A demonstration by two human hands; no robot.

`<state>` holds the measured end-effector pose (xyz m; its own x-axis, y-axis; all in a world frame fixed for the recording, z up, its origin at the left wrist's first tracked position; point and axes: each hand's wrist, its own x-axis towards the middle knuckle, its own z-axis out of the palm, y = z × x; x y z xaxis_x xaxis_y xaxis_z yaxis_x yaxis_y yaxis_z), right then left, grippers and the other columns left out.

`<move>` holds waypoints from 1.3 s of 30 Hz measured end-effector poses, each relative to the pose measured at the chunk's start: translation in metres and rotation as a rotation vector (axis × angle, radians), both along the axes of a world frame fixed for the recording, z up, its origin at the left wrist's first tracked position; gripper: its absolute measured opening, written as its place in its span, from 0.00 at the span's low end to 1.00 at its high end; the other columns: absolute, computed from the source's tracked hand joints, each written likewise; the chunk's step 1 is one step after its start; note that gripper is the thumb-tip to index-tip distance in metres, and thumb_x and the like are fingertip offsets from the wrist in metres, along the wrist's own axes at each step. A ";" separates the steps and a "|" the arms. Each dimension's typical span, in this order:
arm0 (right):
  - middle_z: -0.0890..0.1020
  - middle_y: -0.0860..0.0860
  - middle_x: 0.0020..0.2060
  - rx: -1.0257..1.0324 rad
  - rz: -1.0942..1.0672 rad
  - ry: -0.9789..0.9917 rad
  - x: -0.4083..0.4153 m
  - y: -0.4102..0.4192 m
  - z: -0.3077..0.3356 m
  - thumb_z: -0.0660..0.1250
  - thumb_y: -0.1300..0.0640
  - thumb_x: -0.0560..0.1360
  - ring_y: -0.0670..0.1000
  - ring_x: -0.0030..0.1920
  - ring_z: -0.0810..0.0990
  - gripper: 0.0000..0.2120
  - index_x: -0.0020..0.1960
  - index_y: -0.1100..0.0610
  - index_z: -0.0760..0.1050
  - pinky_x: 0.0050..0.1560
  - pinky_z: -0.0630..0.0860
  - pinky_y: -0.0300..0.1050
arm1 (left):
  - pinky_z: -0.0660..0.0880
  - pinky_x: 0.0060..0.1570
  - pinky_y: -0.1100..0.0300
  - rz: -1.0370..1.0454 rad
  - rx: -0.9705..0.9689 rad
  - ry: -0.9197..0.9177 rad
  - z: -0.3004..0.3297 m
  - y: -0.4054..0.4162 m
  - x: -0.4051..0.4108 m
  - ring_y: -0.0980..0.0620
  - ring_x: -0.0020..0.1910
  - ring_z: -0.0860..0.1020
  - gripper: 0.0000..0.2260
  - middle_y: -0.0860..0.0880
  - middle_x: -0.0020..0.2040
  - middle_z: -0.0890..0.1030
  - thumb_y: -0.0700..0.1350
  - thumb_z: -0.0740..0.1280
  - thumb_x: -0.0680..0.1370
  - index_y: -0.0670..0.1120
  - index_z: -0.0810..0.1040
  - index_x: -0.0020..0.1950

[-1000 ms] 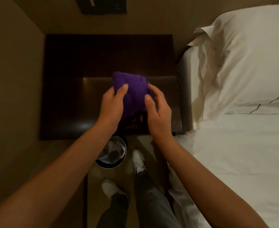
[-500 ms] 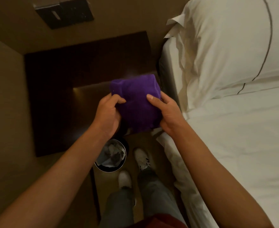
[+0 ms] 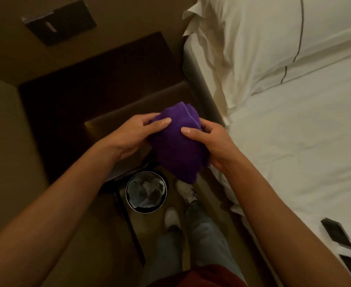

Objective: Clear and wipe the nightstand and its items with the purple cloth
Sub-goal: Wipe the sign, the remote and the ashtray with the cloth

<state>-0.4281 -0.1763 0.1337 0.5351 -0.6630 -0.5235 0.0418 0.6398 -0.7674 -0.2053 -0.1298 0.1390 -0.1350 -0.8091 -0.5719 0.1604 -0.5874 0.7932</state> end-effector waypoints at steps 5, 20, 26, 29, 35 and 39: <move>0.87 0.57 0.55 0.024 -0.108 -0.033 -0.038 0.037 0.011 0.76 0.57 0.74 0.56 0.55 0.87 0.10 0.55 0.53 0.86 0.50 0.83 0.44 | 0.81 0.55 0.58 -0.115 -0.007 0.169 -0.002 0.015 -0.036 0.46 0.63 0.82 0.14 0.44 0.62 0.84 0.47 0.74 0.77 0.48 0.84 0.62; 0.81 0.56 0.63 0.314 -0.846 -0.515 -0.192 0.146 0.000 0.74 0.26 0.62 0.56 0.63 0.80 0.44 0.67 0.55 0.80 0.73 0.70 0.56 | 0.80 0.55 0.56 -0.293 0.043 0.369 -0.002 0.029 -0.247 0.50 0.54 0.84 0.09 0.46 0.54 0.86 0.46 0.72 0.77 0.45 0.86 0.55; 0.82 0.59 0.65 0.243 -0.840 -0.490 -0.270 0.205 0.003 0.83 0.39 0.61 0.58 0.63 0.83 0.50 0.75 0.58 0.68 0.60 0.81 0.54 | 0.81 0.50 0.54 -0.525 -0.287 -0.219 -0.004 0.048 -0.333 0.50 0.52 0.85 0.20 0.48 0.51 0.87 0.59 0.75 0.72 0.49 0.84 0.57; 0.80 0.61 0.66 0.210 -0.890 -0.430 -0.310 0.236 -0.004 0.80 0.52 0.69 0.60 0.64 0.82 0.36 0.73 0.57 0.71 0.59 0.81 0.54 | 0.76 0.55 0.60 -0.675 -0.522 -0.506 -0.006 0.068 -0.390 0.51 0.53 0.81 0.23 0.48 0.51 0.83 0.62 0.69 0.75 0.44 0.83 0.55; 0.84 0.58 0.61 0.262 -1.038 -0.283 -0.395 0.288 -0.019 0.76 0.56 0.71 0.58 0.59 0.85 0.26 0.68 0.54 0.76 0.56 0.82 0.53 | 0.71 0.54 0.64 -0.700 -0.678 -0.574 -0.016 0.101 -0.494 0.54 0.53 0.76 0.22 0.47 0.50 0.78 0.60 0.60 0.81 0.42 0.80 0.50; 0.86 0.54 0.53 0.293 -1.127 -0.296 -0.446 0.322 -0.021 0.74 0.57 0.69 0.53 0.49 0.87 0.24 0.65 0.55 0.77 0.47 0.84 0.49 | 0.75 0.63 0.51 -0.583 -0.589 -0.650 -0.042 0.112 -0.543 0.53 0.62 0.75 0.12 0.50 0.63 0.76 0.53 0.61 0.84 0.50 0.77 0.63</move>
